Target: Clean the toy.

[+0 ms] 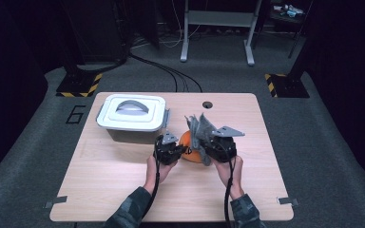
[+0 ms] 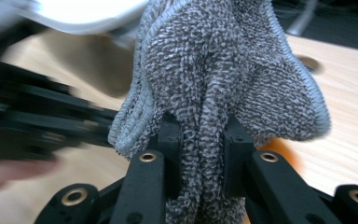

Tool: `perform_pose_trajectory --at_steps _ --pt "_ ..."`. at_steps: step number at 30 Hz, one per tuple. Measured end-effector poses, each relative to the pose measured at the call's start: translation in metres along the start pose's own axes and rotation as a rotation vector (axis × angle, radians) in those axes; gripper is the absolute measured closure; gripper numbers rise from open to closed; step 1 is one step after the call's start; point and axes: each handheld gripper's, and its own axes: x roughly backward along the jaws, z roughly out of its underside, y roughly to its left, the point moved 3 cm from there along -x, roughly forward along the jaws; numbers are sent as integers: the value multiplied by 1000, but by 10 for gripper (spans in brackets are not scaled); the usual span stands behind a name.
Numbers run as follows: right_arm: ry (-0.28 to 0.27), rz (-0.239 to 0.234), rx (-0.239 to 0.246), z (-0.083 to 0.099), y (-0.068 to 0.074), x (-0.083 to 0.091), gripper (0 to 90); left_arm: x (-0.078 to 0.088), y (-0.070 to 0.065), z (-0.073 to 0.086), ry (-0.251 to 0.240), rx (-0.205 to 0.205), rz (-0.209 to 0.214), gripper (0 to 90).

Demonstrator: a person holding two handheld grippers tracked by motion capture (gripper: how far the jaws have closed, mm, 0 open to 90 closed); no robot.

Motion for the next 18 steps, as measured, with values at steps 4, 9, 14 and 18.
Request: perform_pose_trajectory --at_steps 4,9,14,18 --pt "62 18 56 -1 13 -19 737 1 3 1 -1 10 -3 844" --pt "74 126 60 4 -8 -22 735 1 4 2 -11 18 0 850" --pt "113 144 29 12 -25 -23 736 1 2 2 -11 2 3 847" --pt "131 140 38 13 -28 -26 737 2 3 1 -18 13 8 758"
